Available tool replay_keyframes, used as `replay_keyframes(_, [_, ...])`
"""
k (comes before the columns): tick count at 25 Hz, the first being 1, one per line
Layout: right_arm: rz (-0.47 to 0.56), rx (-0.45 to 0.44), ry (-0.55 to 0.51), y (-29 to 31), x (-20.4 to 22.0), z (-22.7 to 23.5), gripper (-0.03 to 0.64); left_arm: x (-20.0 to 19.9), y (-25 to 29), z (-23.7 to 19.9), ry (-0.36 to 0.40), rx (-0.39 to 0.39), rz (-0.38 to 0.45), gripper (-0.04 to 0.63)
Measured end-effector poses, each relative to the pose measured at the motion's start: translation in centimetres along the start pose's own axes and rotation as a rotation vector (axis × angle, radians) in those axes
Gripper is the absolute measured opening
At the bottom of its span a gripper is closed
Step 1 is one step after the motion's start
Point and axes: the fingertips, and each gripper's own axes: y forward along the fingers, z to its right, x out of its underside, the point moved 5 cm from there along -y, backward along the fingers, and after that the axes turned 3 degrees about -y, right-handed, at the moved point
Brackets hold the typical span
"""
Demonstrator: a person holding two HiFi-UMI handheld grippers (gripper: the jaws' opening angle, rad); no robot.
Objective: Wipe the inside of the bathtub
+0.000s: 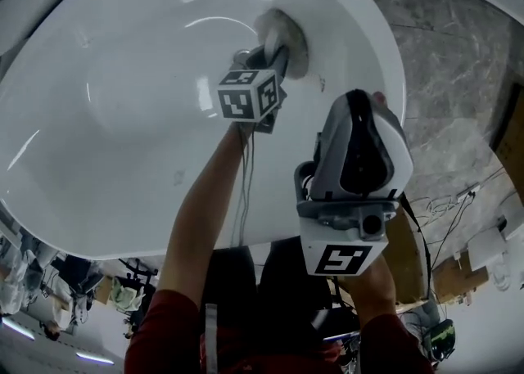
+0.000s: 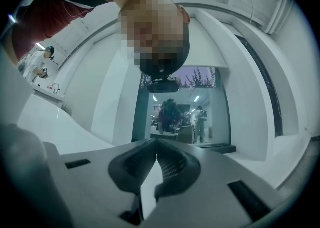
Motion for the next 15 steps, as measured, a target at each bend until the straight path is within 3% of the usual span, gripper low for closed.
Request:
replay_keyframes(8, [-0.021,0.008,0.021,0.6,1.9,-0.2,0.012,3.7,4.7,-6.9,-0.021,-0.147,-0.130,0.089])
replay_keyframes(15, [-0.036,0.004,0.021,0.8,2.8,-0.6,0.012,4.1,5.5,-8.1,-0.035,-0.169,-0.159,0.091])
